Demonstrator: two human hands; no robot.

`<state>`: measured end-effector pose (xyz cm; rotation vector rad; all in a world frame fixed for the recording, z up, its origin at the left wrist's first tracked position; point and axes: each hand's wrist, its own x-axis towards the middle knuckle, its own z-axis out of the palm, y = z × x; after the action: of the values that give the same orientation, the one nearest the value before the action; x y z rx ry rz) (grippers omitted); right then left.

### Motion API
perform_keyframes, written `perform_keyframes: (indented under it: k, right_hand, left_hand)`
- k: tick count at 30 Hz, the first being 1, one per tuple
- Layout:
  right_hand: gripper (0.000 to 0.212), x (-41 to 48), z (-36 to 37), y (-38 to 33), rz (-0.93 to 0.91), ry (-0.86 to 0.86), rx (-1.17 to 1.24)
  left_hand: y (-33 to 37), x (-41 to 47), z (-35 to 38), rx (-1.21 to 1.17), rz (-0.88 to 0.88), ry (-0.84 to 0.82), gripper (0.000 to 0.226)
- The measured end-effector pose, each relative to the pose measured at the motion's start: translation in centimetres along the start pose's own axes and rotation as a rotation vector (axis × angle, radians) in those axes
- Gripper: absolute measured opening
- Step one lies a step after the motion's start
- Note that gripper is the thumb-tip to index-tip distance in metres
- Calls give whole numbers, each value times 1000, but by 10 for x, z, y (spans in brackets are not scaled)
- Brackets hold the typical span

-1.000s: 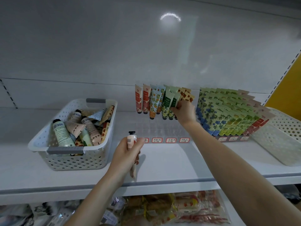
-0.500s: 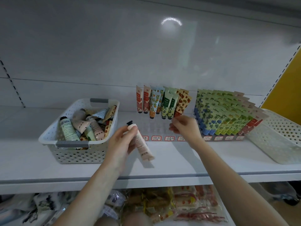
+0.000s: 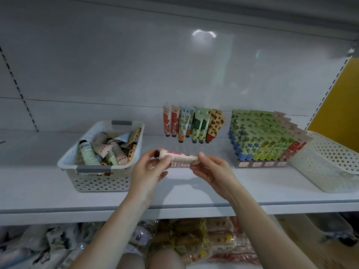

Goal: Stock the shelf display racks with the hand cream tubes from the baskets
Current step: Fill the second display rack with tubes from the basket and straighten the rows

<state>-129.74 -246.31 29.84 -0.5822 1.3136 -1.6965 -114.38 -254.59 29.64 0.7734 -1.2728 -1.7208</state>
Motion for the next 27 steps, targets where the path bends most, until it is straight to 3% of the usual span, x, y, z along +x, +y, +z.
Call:
perform_keyframes:
  k: [3, 6, 9, 14, 24, 27]
  right_hand:
    - [5, 1, 0, -6, -55, 45, 115]
    - [17, 0, 3, -9, -91, 64, 119]
    - [21, -1, 7, -11, -105, 80, 161]
    - [5, -4, 12, -2, -47, 35, 244]
    - [14, 18, 27, -3, -161, 109, -221]
    - [14, 34, 29, -15, -296, 232, -446]
  left_hand:
    - [-2, -4, -6, 194, 62, -38, 27]
    - [-6, -6, -8, 354, 146, -43, 27]
    - [-8, -8, -5, 383, 190, -50, 26]
    - [-11, -9, 1, 347, 256, -11, 22]
    - [-32, 18, -4, 507, 348, -19, 18]
    - [-43, 31, -10, 731, 344, -75, 30]
